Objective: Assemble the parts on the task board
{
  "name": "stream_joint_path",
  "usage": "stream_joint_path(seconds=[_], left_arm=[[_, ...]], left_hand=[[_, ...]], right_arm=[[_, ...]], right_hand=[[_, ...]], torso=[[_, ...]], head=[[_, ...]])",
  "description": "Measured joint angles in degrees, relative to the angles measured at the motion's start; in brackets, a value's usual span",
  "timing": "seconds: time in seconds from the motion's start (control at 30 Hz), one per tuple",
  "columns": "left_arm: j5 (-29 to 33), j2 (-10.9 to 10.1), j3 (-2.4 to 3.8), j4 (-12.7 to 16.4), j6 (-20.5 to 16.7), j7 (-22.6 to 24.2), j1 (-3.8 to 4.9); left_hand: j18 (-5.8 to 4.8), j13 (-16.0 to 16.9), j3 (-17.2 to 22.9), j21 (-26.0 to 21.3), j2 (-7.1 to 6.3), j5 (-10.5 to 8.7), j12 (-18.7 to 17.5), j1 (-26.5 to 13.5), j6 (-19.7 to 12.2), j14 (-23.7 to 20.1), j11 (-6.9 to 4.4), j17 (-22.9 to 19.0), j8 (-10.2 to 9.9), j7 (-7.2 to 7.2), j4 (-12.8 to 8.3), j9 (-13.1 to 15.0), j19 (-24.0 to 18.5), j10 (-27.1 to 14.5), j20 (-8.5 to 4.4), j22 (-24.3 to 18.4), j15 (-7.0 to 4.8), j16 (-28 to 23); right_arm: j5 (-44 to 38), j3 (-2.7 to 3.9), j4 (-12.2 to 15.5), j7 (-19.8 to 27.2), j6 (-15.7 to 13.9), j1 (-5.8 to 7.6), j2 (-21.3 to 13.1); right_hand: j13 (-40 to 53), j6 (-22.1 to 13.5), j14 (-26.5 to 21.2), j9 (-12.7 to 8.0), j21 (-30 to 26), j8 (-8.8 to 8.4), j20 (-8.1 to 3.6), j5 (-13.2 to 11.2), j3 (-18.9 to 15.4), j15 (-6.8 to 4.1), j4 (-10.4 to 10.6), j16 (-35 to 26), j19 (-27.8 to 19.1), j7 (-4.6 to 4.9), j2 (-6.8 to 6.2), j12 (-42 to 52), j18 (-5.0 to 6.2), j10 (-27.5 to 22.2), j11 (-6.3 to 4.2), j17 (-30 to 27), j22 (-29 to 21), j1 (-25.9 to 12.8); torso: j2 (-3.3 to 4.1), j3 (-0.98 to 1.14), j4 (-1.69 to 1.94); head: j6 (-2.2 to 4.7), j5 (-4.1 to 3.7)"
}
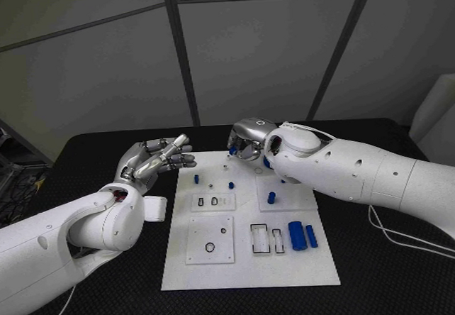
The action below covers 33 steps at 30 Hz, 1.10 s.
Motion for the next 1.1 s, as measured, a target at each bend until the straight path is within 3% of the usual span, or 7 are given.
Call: stream_joint_path(seconds=[0.3,1.1], left_arm=[[0.0,0.1,0.0,0.0,0.2,-0.1,0.02],[0.0,0.1,0.05,0.1,0.4,-0.2,0.14]], left_hand=[[-0.01,-0.1,0.0,0.0,0.0,0.0,0.0,0.0,0.0,0.0,0.0,0.0,-0.2,0.0,0.0,0.0,0.0,0.0,0.0,0.0,0.0,0.0],[-0.01,0.0,0.0,0.0,0.0,0.0,0.0,0.0,0.0,0.0,0.0,0.1,-0.2,0.0,0.0,0.0,0.0,0.0,0.0,0.0,0.0,0.0]], right_arm=[[0.0,0.0,-2.9,0.2,0.6,0.04,2.1],[0.1,0.0,-5.8,0.4,3.8,0.08,4.3]], right_hand=[[0.0,-0.2,0.0,0.0,0.2,-0.13,0.0,0.0,0.2,0.0,0.2,2.4,0.0,0.21,-0.3,0.0,0.0,0.0,0.0,2.0,0.0,-0.3],[0.0,-0.5,0.0,0.0,0.2,-0.36,0.22,0.0,0.2,0.0,0.2,2.7,-0.2,0.32,-0.53,0.0,0.01,-0.4,0.3,2.0,-0.1,-0.5]], torso=[[0.18,-0.09,0.26],[0.43,-0.05,0.27]], head=[[-0.16,0.04],[-0.64,0.2]])
